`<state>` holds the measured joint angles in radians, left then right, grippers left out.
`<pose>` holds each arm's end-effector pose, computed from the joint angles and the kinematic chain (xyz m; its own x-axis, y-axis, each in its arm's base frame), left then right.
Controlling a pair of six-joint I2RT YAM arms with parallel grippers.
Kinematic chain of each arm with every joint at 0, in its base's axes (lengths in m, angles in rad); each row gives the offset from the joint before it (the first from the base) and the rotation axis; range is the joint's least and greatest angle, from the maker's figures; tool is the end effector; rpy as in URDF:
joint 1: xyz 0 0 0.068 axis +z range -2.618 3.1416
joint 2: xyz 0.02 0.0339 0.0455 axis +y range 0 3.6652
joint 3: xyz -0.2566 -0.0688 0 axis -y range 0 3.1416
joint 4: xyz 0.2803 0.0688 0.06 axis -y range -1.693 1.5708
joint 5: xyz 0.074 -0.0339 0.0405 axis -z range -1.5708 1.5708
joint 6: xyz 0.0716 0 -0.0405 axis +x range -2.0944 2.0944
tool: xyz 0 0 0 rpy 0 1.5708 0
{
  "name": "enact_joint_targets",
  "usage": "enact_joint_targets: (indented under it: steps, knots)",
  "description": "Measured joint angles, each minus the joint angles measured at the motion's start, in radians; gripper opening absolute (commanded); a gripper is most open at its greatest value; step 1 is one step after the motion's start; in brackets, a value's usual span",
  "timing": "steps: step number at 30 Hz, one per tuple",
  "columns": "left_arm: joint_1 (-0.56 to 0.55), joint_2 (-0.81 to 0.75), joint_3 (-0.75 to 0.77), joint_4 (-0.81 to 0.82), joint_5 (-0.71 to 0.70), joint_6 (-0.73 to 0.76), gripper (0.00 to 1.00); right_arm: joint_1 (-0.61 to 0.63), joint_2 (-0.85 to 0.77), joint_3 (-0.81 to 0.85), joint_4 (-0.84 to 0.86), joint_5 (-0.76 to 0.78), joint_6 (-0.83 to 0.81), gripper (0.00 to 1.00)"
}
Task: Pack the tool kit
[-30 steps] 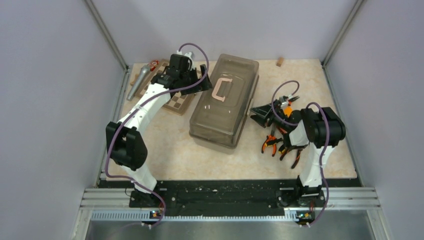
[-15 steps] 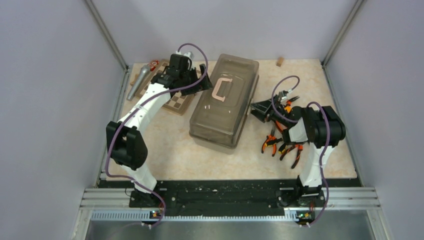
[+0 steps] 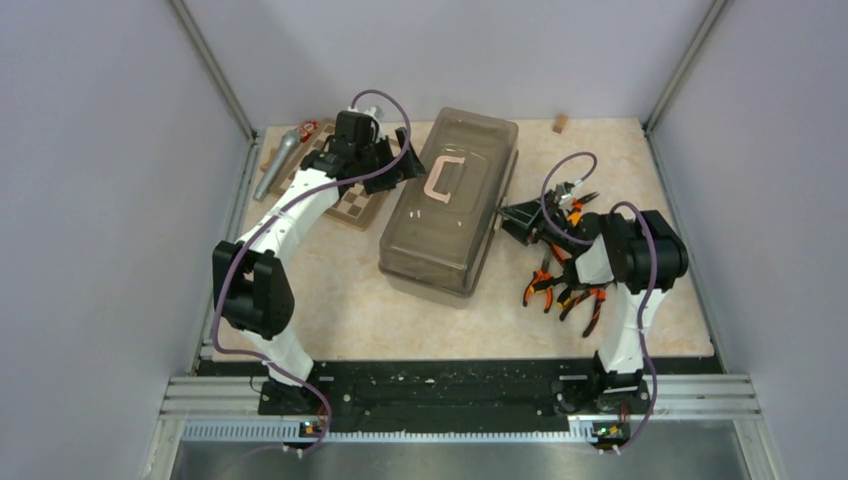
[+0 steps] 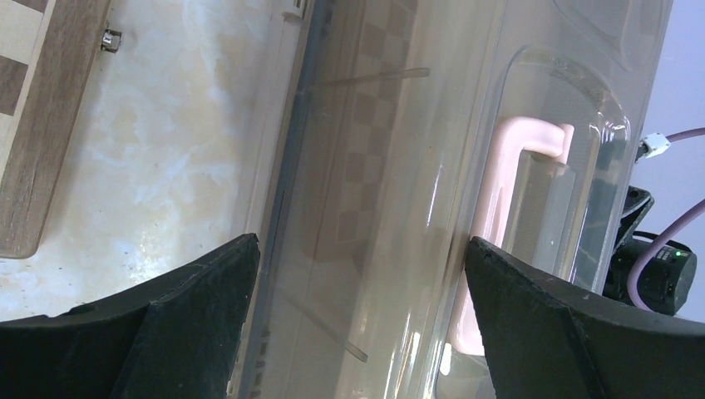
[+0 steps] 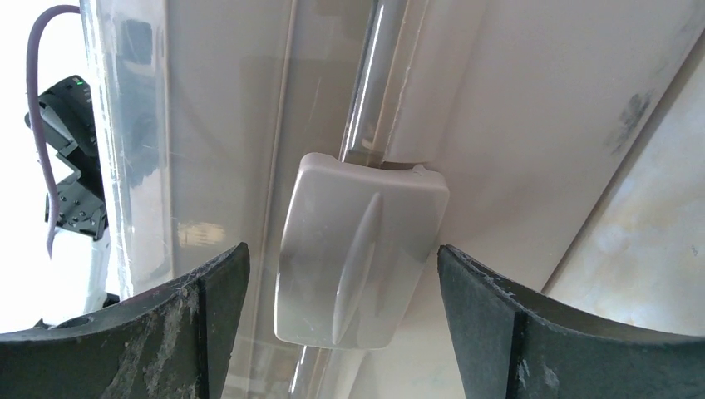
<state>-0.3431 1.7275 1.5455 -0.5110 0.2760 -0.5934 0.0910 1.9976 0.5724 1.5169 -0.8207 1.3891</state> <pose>0.4233 -0.1719 0.2839 -0.7902 -0.2890 -0.5405 0.0956 0.8129 -0.5745 0.3423 0.0838 0.0897 -0.7580 0.6041 -0.2458 -0.2320 0.1025 0.9673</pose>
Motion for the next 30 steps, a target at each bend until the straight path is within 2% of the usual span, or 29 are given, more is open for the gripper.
enact_joint_targets:
  steps: [12, 15, 20, 25, 30]
  knots:
    - [0.011, -0.002, -0.027, 0.039, 0.027, -0.015, 0.98, 0.003, 0.011, 0.000, 0.010, -0.002, -0.017, 0.76]
    - [0.013, -0.004, -0.033, 0.046, 0.033, -0.019, 0.99, 0.005, 0.011, 0.004, 0.010, -0.008, -0.019, 0.72]
    - [0.016, -0.006, -0.042, 0.056, 0.041, -0.029, 0.98, 0.005, 0.011, 0.013, -0.002, -0.018, -0.032, 0.55]
    - [0.018, -0.016, -0.063, 0.077, 0.040, -0.037, 0.98, 0.005, 0.011, 0.013, -0.023, -0.021, -0.020, 0.33]
    - [0.018, -0.022, -0.077, 0.095, 0.041, -0.042, 0.99, 0.005, 0.010, 0.011, -0.026, -0.020, -0.008, 0.23]
